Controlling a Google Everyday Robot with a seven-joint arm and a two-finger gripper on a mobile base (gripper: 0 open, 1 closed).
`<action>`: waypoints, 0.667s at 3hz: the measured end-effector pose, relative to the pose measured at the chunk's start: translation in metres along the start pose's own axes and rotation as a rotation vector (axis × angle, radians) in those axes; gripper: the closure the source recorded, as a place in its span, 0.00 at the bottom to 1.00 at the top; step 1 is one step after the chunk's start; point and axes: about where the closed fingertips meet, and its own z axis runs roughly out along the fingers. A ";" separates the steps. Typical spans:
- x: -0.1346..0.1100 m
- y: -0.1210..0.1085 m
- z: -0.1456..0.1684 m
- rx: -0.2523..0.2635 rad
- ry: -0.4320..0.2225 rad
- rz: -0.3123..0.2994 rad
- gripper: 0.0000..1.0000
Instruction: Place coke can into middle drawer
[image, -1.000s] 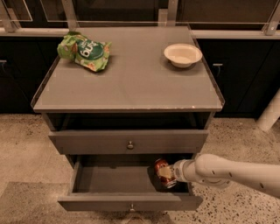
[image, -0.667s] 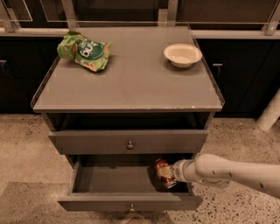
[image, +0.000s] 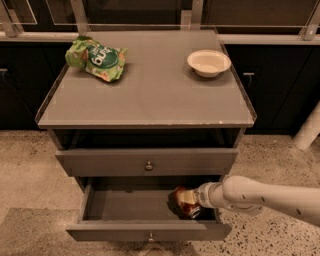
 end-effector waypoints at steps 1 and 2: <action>0.000 0.000 0.000 0.000 0.000 0.000 0.00; 0.000 0.000 0.000 0.000 0.000 0.000 0.00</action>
Offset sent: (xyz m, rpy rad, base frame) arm 0.0000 0.0000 0.0000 0.0000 0.0000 0.0000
